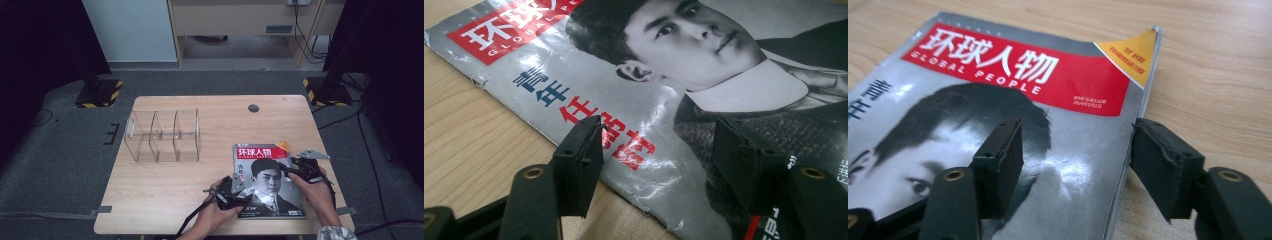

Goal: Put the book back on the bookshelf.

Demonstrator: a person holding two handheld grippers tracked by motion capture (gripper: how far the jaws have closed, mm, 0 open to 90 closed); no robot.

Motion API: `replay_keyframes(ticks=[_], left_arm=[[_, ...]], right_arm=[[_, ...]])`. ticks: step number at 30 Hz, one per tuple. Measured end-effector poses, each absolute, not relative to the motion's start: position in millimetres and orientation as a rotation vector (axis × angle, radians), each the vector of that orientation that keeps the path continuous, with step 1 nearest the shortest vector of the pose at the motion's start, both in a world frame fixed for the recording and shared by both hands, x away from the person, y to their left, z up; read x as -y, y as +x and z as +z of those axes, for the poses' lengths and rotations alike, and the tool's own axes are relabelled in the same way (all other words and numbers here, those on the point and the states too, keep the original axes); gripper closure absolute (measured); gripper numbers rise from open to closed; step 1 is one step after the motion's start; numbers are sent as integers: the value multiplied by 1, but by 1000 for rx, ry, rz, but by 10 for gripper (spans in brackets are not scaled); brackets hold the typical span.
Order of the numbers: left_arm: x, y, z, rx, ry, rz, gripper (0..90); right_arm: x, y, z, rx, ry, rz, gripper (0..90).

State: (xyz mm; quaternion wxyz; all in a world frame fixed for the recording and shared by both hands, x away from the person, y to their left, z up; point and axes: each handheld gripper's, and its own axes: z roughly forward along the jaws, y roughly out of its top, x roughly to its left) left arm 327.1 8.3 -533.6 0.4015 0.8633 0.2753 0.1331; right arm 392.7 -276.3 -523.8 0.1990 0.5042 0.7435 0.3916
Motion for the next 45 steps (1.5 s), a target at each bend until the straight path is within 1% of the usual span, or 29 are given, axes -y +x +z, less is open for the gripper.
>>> replay_keyframes(ticks=[6,7,9,18,20,22,28,31,34,38,40,45], left_arm=[[-8,327,-534,-697,2182,337,364],[-8,327,-534,-697,2182,337,364],[-8,327,-534,-697,2182,336,364],[-8,328,-534,-698,2182,333,365],[-8,328,-534,-698,2182,332,365],[-8,328,-534,-699,2182,331,365],[-8,328,-534,-698,2182,332,365],[-8,328,-534,-698,2182,333,365],[-8,328,-534,-698,2182,332,365],[-8,328,-534,-699,2182,331,365],[-8,328,-534,-698,2182,332,365],[-8,328,-534,-698,2182,332,365]], right_arm=[[274,387,-517,-2059,1388,1152,465],[273,384,-514,-2067,1377,1176,493],[272,381,-511,-2079,1368,1203,513],[264,376,-514,-2135,1313,1196,516],[264,376,-515,-2140,1312,1182,502],[262,373,-513,-2149,1312,1175,466],[256,364,-503,-2139,1250,1184,481],[253,361,-500,-2142,1222,1199,526],[252,359,-500,-2167,1214,1210,548],[249,358,-503,-2205,1204,1203,548],[247,358,-505,-2224,1198,1196,539],[245,361,-509,-2235,1214,1169,484]])
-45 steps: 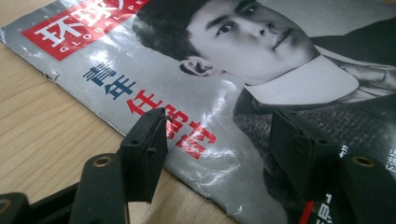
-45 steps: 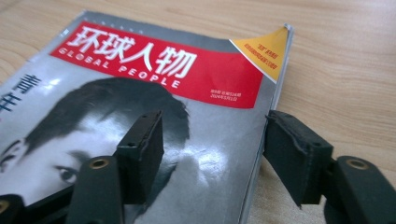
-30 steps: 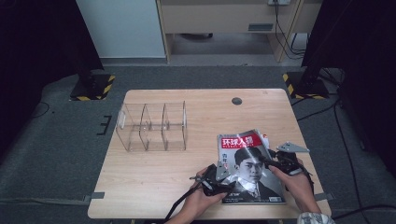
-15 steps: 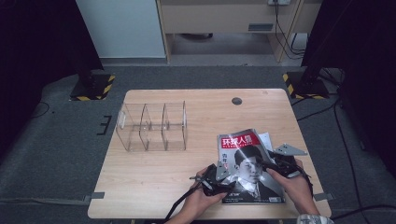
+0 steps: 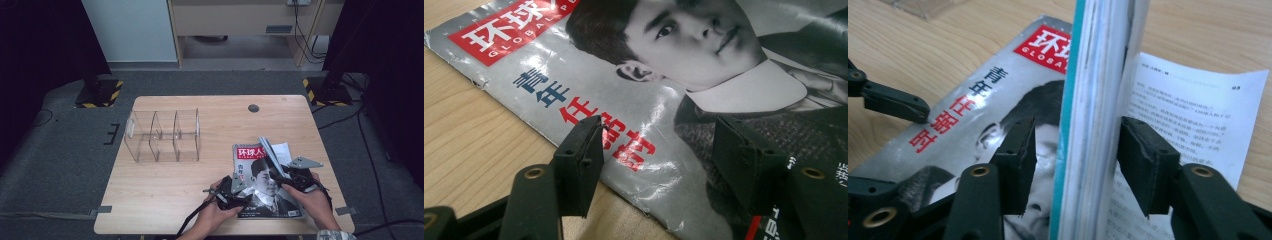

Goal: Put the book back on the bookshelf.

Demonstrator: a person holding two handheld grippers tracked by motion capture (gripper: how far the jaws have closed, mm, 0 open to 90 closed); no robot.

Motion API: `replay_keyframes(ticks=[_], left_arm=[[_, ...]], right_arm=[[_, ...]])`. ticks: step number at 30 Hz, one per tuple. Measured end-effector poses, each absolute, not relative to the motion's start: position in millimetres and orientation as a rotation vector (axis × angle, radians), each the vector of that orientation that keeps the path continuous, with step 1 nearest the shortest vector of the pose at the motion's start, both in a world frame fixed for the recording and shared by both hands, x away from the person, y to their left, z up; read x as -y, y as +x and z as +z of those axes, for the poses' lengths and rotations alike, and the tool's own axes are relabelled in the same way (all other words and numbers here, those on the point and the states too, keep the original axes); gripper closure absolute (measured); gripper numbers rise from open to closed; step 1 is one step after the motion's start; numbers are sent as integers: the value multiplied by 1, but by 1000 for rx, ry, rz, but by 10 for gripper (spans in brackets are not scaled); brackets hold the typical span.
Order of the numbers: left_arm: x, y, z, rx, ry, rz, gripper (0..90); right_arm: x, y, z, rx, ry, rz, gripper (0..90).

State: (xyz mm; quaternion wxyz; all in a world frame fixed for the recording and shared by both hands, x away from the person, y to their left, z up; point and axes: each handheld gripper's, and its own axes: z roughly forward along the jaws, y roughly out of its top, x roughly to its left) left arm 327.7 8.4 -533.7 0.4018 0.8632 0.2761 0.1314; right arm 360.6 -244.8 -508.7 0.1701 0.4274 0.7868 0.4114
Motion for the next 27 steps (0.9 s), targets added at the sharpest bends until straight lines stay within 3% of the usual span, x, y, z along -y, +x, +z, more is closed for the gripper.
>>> replay_keyframes(ticks=[3,9,15,23,27], left_arm=[[-8,328,-534,-698,2182,333,366],[-8,328,-534,-700,2181,332,367],[-7,330,-534,-705,2180,329,372],[-7,331,-534,-703,2180,328,375],[-7,331,-534,-703,2180,327,375]], right_arm=[[247,363,-511,-2238,1253,1144,439],[249,366,-517,-2277,1282,1092,442],[255,368,-521,-2311,1310,1092,607],[253,369,-524,-2343,1305,1066,571],[254,371,-522,-2345,1309,1058,655]])
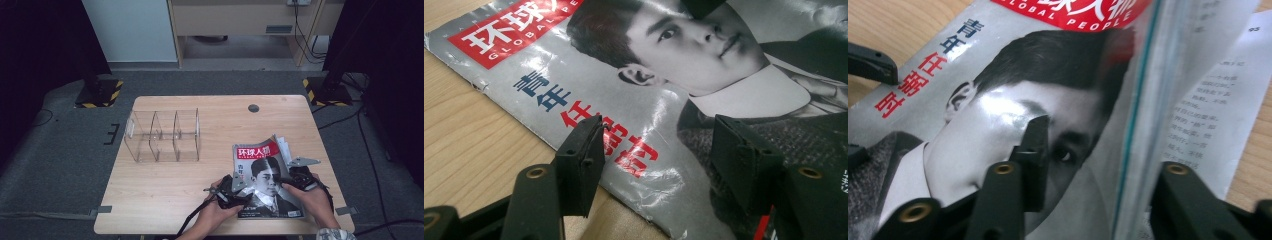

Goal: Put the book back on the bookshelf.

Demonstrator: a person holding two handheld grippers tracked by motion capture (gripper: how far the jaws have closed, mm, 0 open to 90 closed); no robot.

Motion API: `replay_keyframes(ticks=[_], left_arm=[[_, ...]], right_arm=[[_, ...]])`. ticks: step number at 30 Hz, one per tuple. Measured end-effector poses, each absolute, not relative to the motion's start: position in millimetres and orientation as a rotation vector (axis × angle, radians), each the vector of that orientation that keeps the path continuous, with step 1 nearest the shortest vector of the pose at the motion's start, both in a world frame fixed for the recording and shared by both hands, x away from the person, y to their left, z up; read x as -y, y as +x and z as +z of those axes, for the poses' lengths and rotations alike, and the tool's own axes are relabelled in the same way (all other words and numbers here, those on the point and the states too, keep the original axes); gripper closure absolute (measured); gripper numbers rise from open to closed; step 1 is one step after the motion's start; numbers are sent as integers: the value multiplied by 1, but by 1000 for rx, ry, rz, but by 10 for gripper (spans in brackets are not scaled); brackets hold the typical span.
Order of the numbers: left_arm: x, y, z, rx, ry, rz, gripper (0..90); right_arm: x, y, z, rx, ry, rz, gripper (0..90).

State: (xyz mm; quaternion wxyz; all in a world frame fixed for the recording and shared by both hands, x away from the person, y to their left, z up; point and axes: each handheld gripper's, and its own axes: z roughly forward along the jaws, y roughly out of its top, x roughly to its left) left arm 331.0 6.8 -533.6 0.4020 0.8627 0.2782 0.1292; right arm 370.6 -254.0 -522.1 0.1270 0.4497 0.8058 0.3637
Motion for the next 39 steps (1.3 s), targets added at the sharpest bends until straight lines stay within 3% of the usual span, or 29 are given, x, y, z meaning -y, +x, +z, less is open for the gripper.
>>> replay_keyframes(ticks=[3,10,14,17,19,22,33,39], left_arm=[[-7,331,-534,-703,2180,327,376],[-7,332,-534,-703,2181,327,378],[-8,332,-533,-704,2175,316,376],[-13,337,-533,-732,2138,294,307],[-18,341,-533,-747,2134,288,197],[-24,346,-532,-766,2116,284,150],[-41,373,-535,-892,2062,194,153],[-35,376,-535,-875,2091,176,153]], right_arm=[[254,371,-519,-2332,1311,1063,741],[252,372,-519,-2343,1288,1036,707],[251,372,-517,-2320,1297,1067,803],[252,372,-515,-2303,1293,1113,856],[252,372,-513,-2295,1285,1130,870],[253,372,-512,-2285,1293,1160,876],[260,366,-502,-2235,1284,1340,878],[265,363,-497,-2188,1293,1473,879]])
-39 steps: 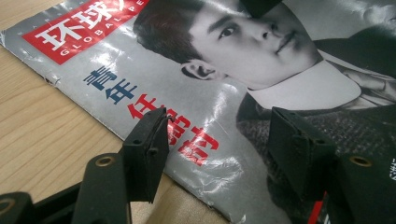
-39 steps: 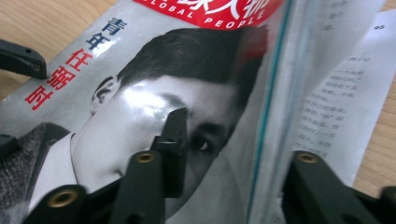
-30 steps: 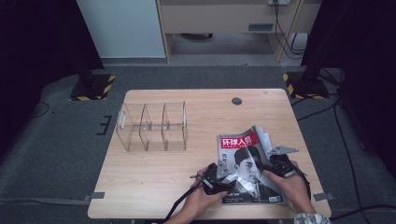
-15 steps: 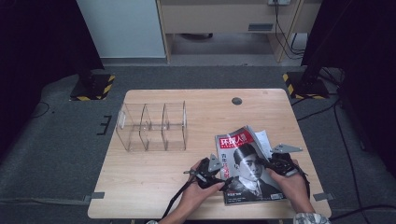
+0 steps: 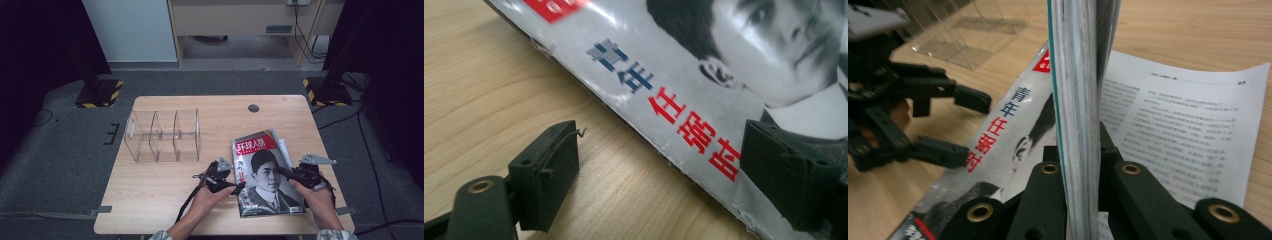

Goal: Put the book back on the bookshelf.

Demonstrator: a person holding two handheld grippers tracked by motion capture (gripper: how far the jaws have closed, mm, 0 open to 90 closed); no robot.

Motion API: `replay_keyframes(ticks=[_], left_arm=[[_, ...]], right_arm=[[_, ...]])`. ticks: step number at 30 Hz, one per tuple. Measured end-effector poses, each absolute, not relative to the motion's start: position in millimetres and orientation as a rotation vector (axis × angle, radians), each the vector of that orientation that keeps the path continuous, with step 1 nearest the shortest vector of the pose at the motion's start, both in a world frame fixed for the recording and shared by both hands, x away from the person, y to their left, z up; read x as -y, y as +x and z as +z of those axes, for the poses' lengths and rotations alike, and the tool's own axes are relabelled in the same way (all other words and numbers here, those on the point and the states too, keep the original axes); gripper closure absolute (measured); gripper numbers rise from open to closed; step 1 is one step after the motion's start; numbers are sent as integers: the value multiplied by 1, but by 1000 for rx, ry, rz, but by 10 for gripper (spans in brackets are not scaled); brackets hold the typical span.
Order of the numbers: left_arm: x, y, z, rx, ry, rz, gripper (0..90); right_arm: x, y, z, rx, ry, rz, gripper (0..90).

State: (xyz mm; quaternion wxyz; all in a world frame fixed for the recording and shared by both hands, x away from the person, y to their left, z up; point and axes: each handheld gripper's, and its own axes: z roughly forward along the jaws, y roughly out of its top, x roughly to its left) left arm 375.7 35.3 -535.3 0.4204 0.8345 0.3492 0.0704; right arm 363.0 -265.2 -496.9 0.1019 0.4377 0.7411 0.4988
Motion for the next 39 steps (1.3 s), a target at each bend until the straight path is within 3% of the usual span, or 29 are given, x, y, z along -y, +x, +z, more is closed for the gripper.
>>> replay_keyframes(ticks=[13,25,26,27,28,30,31,34,37,39], left_arm=[[-26,376,-535,-821,2095,116,191],[-26,373,-534,-821,2134,201,314],[-27,373,-534,-821,2137,208,327],[-27,373,-534,-821,2137,208,341],[-27,373,-534,-822,2137,214,351],[-27,373,-533,-822,2137,217,362],[-27,373,-533,-826,2138,221,362],[-26,373,-533,-832,2139,231,382],[-27,373,-532,-842,2138,229,427],[-28,374,-532,-855,2132,218,449]], right_arm=[[265,362,-498,-2160,1346,1620,878],[254,364,-514,-2311,1363,1289,834],[254,364,-517,-2330,1369,1242,775],[254,364,-517,-2330,1369,1242,775],[253,364,-521,-2356,1357,1158,646],[252,367,-523,-2358,1382,1089,484],[252,367,-523,-2358,1382,1089,484],[261,368,-521,-2260,1393,1000,293],[270,369,-521,-2208,1444,1003,323],[274,370,-525,-2214,1461,981,395]])
